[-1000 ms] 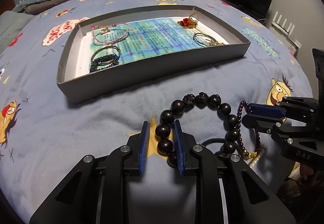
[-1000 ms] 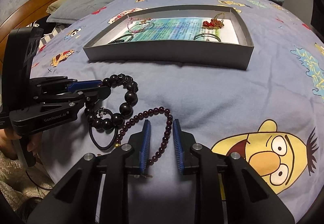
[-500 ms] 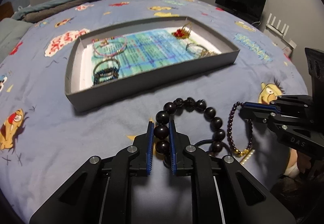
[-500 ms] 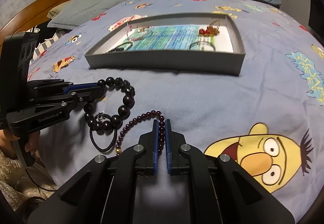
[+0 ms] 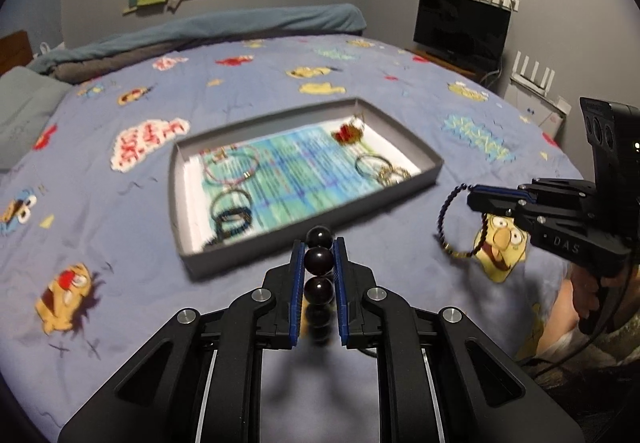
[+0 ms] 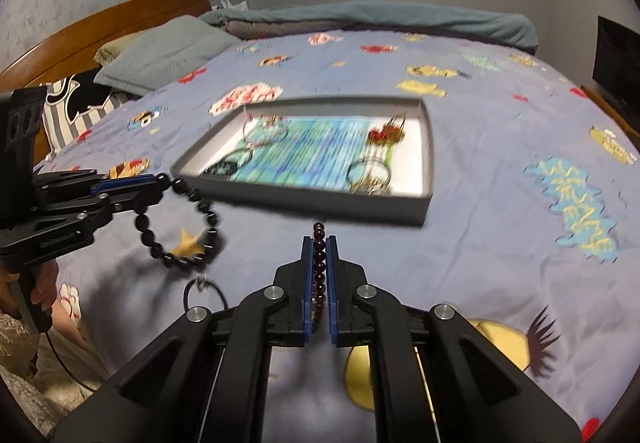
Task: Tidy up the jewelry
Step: 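Lift and carry both bead bracelets over the gray box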
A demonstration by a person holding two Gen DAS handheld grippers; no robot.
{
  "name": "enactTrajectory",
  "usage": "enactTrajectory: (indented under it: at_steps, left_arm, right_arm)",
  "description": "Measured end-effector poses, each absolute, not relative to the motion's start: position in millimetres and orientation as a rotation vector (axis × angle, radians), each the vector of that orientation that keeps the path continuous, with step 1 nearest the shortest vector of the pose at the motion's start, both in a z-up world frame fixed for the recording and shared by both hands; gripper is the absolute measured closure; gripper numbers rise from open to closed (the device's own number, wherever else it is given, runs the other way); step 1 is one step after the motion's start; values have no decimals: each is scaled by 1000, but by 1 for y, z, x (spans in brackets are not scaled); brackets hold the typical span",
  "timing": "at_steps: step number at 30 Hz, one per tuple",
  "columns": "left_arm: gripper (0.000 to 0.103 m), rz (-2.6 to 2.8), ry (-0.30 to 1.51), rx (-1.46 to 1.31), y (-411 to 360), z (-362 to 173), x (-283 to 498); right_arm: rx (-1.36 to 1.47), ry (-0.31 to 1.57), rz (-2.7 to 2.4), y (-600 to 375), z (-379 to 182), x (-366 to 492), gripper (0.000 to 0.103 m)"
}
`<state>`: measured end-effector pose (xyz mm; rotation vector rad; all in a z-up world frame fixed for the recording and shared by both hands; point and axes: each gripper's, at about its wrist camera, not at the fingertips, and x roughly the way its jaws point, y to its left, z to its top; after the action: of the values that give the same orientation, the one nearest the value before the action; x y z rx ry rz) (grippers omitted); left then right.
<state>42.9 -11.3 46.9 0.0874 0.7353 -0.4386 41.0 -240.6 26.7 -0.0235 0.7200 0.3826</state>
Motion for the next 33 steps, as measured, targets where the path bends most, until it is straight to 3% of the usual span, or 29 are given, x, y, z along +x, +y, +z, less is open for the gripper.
enactTrajectory:
  at_steps: [12, 33]
  left_arm:
    - [88, -387, 649, 89, 5, 89, 75]
    - [88, -443, 755, 80, -39, 50, 176]
  right_arm:
    - [0, 629, 360, -246, 68, 83, 97]
    - [18, 712, 412, -209, 45, 193, 97]
